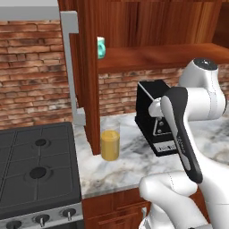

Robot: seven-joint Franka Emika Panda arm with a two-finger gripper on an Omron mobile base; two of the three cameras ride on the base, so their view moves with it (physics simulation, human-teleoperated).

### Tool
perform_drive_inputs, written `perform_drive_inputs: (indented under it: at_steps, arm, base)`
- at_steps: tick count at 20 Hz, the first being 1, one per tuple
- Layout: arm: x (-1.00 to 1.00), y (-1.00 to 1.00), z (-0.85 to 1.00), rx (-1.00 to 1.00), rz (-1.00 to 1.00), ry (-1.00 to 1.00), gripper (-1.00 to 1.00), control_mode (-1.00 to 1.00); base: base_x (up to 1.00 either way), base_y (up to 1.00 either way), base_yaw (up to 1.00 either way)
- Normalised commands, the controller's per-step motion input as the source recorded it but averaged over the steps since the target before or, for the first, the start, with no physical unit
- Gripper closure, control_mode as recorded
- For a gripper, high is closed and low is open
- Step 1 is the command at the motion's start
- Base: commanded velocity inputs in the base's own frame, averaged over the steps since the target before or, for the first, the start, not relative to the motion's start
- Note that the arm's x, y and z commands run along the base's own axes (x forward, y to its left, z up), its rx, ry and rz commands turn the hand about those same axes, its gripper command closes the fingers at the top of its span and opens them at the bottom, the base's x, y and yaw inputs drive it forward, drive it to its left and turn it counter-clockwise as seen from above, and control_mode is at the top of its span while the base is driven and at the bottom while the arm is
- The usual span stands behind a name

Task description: There is a tray on the dining counter. Grab the cup, mug, and pitcher and place them on the tray. The pitcher may be placed next to the tray if it cannot fit the tray.

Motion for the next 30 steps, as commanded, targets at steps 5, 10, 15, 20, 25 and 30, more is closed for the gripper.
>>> perform_drive_inputs:
  at_steps: [5, 10, 15, 20, 25, 30]
  arm:
    - [0.0, 0.0, 0.0, 0.0, 0.0, 0.0, -1.0, 1.0]
    - [0.0, 0.0, 0.0, 0.0, 0.0, 0.0, -1.0, -1.0]
    - [0.0, 0.0, 0.0, 0.0, 0.0, 0.0, -1.0, -1.0]
    - [0.01, -0.01, 0.08, 0.0, 0.0, 0.0, -1.0, -1.0]
    - [0.0, 0.0, 0.36, 0.0, 0.05, -0.16, -1.0, -1.0]
    - [-0.04, 0.03, 0.45, 0.0, 0.11, -0.24, -1.0, -1.0]
  base:
    - [0.0, 0.0, 0.0]
    - [0.0, 0.0, 0.0]
    - [0.0, 0.0, 0.0]
    - [0.0, 0.0, 0.0]
    - [0.0, 0.0, 0.0]
    - [0.0, 0.0, 0.0]
